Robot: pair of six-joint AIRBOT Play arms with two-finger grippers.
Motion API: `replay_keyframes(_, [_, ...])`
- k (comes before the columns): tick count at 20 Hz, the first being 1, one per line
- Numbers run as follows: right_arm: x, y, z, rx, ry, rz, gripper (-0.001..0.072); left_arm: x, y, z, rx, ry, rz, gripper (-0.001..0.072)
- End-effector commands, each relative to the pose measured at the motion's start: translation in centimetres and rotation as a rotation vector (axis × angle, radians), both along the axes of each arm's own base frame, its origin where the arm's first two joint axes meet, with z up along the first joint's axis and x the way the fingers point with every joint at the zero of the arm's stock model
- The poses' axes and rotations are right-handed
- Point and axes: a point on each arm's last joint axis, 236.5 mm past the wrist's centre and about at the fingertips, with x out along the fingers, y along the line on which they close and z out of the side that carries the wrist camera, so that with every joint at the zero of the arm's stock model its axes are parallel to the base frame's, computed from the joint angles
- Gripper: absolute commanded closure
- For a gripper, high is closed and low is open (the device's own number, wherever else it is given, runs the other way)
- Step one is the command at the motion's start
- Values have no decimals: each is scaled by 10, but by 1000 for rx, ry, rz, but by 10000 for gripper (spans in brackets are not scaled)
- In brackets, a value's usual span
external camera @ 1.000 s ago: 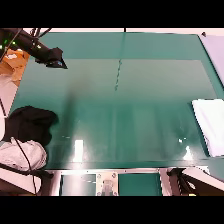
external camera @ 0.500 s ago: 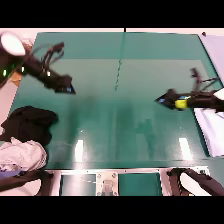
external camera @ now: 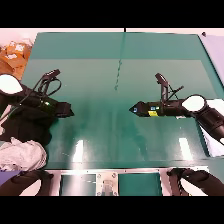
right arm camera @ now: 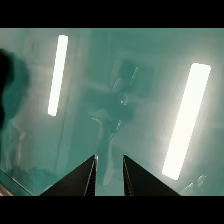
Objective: Fold the shirts.
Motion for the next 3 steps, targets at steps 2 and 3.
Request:
replay_keyframes(2, [0, 5, 1, 2, -14, 4, 498, 7, 1, -1, -2, -36, 27, 684])
replay_keyframes(3, [0, 5, 1, 2, -13, 4, 498, 7, 1, -1, -2, -36, 27, 684])
